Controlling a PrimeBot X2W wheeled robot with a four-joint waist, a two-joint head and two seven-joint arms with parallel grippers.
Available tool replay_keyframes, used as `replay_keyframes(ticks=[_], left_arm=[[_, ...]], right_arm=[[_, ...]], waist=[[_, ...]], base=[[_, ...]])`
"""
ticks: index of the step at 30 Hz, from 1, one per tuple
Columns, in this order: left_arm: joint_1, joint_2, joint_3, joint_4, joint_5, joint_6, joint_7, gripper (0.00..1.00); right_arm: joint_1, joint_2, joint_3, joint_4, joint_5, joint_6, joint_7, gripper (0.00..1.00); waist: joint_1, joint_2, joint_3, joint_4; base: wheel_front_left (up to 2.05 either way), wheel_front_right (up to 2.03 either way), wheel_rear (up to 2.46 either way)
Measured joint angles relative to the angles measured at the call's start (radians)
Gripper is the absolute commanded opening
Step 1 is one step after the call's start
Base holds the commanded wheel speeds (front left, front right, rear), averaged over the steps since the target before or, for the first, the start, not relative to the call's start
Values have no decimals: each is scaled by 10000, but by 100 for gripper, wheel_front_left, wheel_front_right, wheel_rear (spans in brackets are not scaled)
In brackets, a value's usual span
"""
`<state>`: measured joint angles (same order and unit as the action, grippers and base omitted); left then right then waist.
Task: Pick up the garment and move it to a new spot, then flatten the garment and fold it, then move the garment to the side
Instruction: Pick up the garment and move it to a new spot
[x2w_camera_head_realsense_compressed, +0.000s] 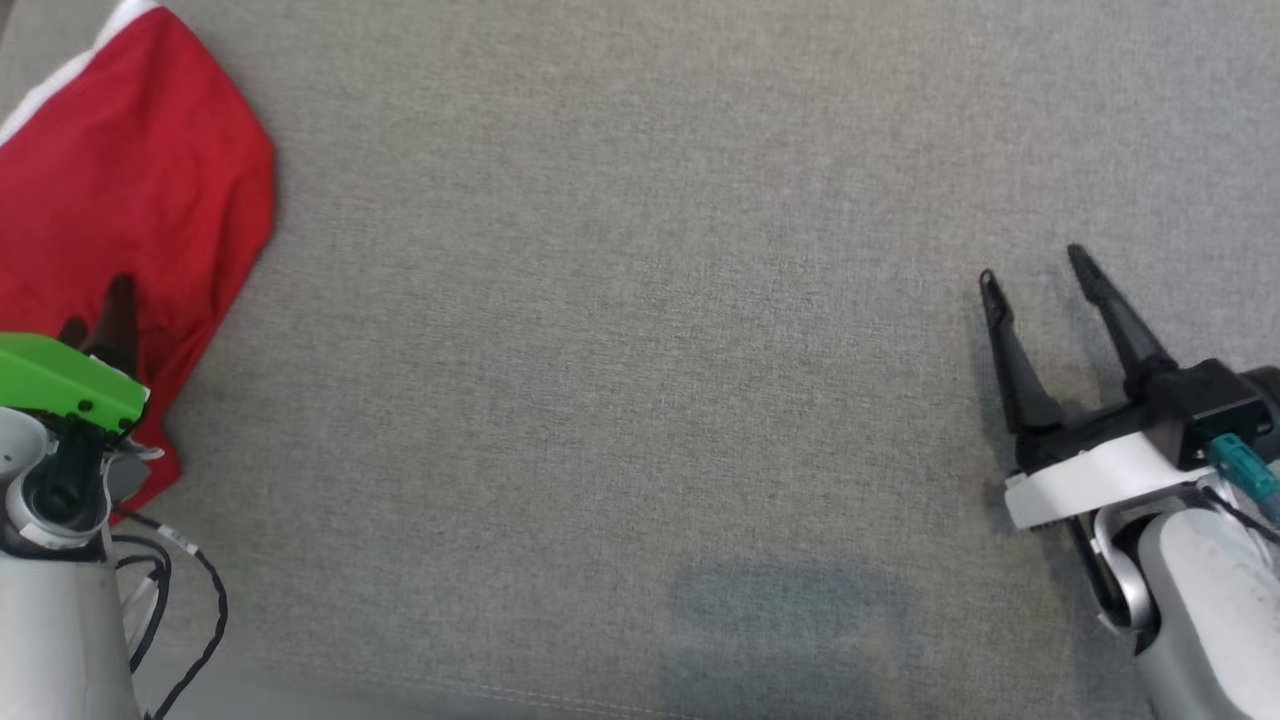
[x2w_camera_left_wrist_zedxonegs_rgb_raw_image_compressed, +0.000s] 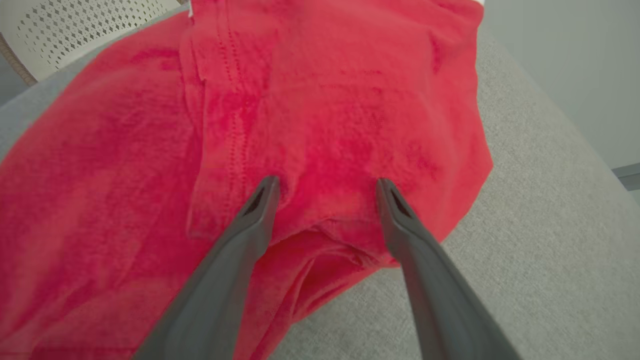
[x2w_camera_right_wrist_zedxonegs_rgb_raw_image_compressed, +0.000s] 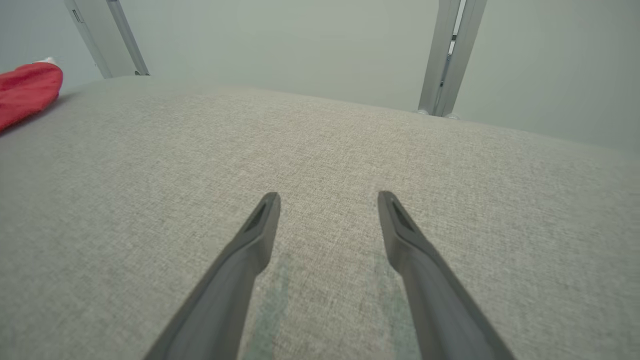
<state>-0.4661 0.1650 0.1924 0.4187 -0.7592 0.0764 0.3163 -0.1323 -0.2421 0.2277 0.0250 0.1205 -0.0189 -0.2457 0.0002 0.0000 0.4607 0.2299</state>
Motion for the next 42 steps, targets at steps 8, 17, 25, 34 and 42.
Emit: replay_keyframes(ticks=[8,17,25,34,42], left_arm=[[-802,-288,69,533,-341,-36,-288,0],[-1348,-159,121,84,-347,-945,-1099,0],[-1735,-972,-2685,-2184,-161,-2100,-842,0],[-1424,-1269,-6757,-4194,-199,-2082,244,0],[-217,-1108,-8826,-4009,600,-2082,527,0]], right_arm=[[-690,-217,-307,-151,-71,-2,-10,100],[-1066,-10,-268,205,-63,-2,-94,100],[-965,625,-173,1089,144,-12,-102,100],[-886,1271,-121,1106,265,-109,-100,100],[-610,1455,-364,1011,454,-351,-100,100]], waist=[[0,0,1103,-252],[0,0,1111,-450],[-1,0,284,-516],[-3,0,-818,-880],[-3,0,-1373,-1717]], base=[[0,0,0],[0,0,0],[0,0,0],[0,0,0],[0,0,0]])
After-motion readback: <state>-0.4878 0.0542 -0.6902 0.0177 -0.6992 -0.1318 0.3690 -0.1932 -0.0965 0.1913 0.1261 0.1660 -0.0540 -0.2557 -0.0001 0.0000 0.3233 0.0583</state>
